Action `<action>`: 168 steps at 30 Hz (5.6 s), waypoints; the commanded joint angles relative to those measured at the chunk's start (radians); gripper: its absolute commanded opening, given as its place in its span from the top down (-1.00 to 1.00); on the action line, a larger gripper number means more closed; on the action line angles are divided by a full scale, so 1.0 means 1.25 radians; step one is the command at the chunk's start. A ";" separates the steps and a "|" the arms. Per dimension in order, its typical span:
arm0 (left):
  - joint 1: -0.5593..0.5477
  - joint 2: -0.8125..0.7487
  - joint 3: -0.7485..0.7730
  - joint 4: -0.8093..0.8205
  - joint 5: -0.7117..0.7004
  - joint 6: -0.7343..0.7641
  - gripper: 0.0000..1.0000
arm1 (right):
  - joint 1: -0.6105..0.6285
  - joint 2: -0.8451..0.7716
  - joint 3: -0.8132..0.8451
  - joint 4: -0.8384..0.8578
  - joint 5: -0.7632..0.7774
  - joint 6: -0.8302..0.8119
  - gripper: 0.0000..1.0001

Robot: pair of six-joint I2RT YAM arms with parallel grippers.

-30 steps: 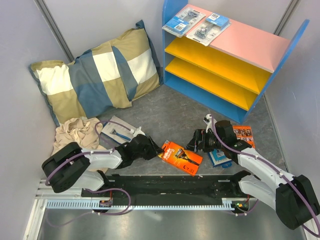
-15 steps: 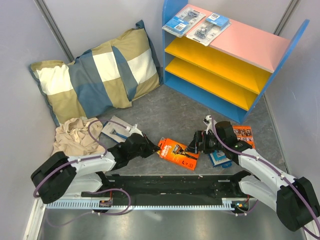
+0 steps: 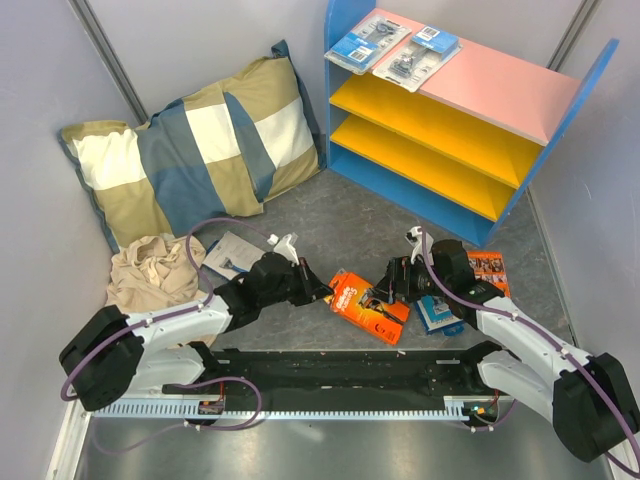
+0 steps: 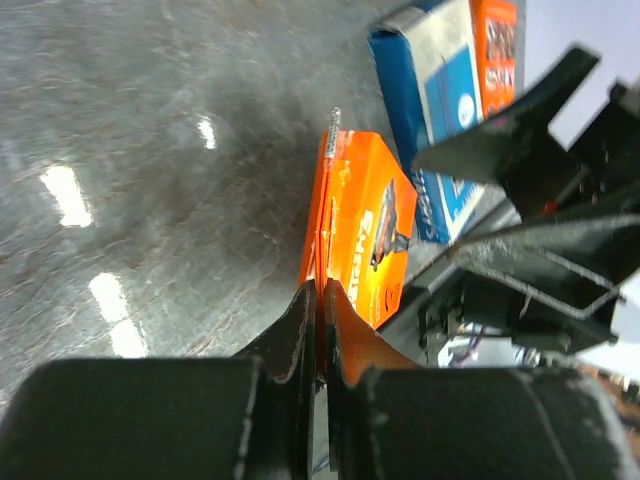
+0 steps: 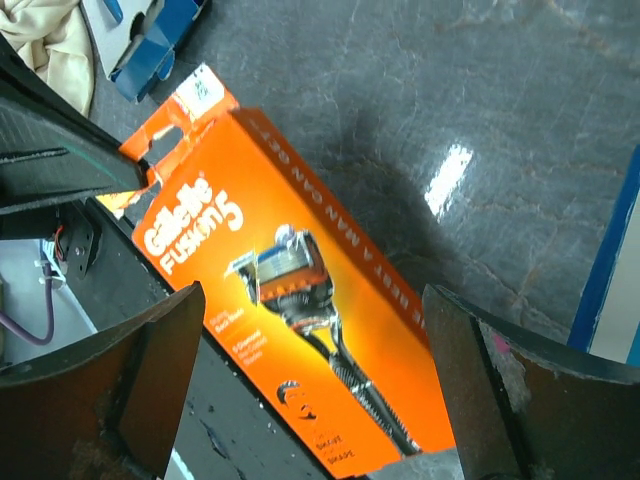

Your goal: Place and organize the shaving razors onto the shelf

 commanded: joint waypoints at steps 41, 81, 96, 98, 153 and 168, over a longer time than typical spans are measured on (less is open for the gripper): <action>0.001 -0.049 0.070 0.065 0.041 0.112 0.78 | 0.036 0.204 -0.081 0.638 -0.417 0.209 0.42; 0.087 -0.163 0.475 -0.242 -0.016 0.235 -1.00 | 0.025 -0.149 0.499 0.093 0.373 0.154 0.99; 0.119 0.031 0.417 0.280 0.322 0.012 -0.97 | 0.025 -0.390 0.407 0.141 0.768 0.241 1.00; 0.113 0.067 0.421 0.332 0.354 -0.004 -0.92 | 0.025 -0.390 0.411 0.141 0.763 0.238 1.00; -0.033 0.343 0.680 0.525 0.398 -0.116 0.96 | 0.025 -0.411 0.402 0.129 0.744 0.284 -0.21; 0.099 0.305 0.734 0.443 0.366 -0.141 0.96 | 0.025 -0.462 0.414 0.008 0.820 0.241 -0.96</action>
